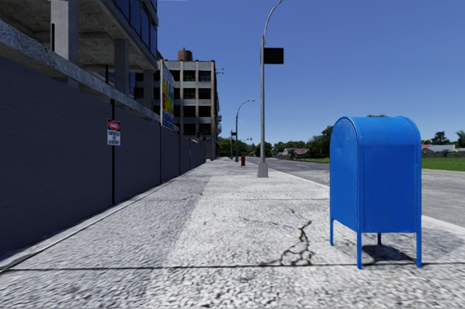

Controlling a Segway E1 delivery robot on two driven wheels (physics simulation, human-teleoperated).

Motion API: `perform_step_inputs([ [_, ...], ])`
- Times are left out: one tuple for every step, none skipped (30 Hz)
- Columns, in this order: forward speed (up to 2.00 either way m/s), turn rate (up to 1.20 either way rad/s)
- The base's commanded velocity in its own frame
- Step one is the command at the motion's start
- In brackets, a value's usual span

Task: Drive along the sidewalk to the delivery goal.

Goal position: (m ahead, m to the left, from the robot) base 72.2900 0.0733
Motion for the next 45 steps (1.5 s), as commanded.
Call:
perform_step_inputs([
  [2.0,0.46],
  [2.0,0.43],
  [2.0,0.4],
  [2.0,0.4],
  [2.0,0.0],
  [2.0,0.0],
  [2.0,0.0],
  [2.0,0.0],
  [2.0,0.0],
  [2.0,0.0],
  [2.0,0.0],
  [2.0,0.0],
  [2.0,0.0],
  [2.0,0.0],
  [2.0,0.0],
  [2.0,0.0],
  [2.0,0.0],
  [2.0,0.0],
  [2.0,0.0],
  [2.0,0.0],
  [2.0,0.0],
  [2.0,0.0],
  [2.0,0.0],
  [2.0,0.0],
  [2.0,0.0],
  [2.0,0.0],
  [2.0,0.0],
  [2.0,0.0],
  [2.0,0.0],
  [2.0,0.0],
  [2.0,0.0],
  [2.0,0.0],
  [2.0,0.0],
  [2.0,0.0],
  [2.0,0.0],
  [2.0,0.0],
  [2.0,0.0],
  [2.0,0.0],
  [2.0,0.0],
  [2.0,0.0],
  [2.0,0.0],
  [2.0,0.0],
  [2.0,0.0],
  [2.0,0.0],
  [2.0,0.0],
])
